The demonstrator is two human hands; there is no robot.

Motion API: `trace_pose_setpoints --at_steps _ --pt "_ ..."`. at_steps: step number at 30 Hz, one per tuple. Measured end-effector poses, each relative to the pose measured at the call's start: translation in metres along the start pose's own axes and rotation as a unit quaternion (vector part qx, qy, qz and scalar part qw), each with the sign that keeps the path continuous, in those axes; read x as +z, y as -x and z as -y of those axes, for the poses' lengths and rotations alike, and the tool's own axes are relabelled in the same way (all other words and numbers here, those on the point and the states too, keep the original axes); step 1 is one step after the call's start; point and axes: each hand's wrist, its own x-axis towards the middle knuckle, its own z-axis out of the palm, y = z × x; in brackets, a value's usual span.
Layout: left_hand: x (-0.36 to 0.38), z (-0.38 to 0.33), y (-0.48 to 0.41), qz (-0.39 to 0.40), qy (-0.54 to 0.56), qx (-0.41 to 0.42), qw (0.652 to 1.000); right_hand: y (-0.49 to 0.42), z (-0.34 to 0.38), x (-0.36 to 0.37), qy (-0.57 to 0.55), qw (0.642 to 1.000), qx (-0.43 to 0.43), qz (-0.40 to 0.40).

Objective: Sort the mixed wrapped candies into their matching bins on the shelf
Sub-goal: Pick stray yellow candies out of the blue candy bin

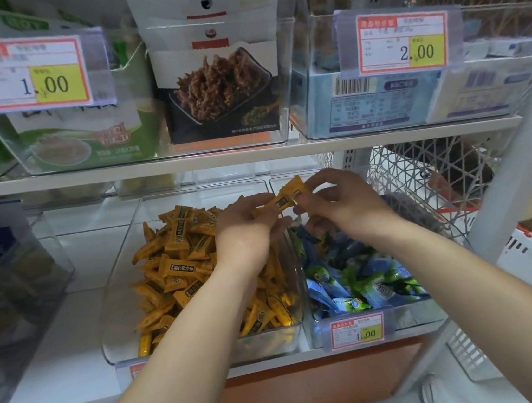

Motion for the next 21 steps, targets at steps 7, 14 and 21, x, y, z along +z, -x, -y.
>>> trace_pose_setpoints --at_steps 7,14,21 --pt "-0.001 -0.003 -0.001 0.005 -0.009 0.002 1.000 0.002 0.004 0.007 0.003 0.999 -0.046 0.009" --pt "-0.023 -0.004 -0.007 -0.027 -0.274 0.153 0.949 -0.017 -0.007 -0.002 0.009 0.999 -0.037 -0.027" --pt "-0.047 -0.007 -0.014 -0.066 -0.569 0.192 0.796 -0.052 -0.060 -0.018 0.379 0.912 0.064 0.143"
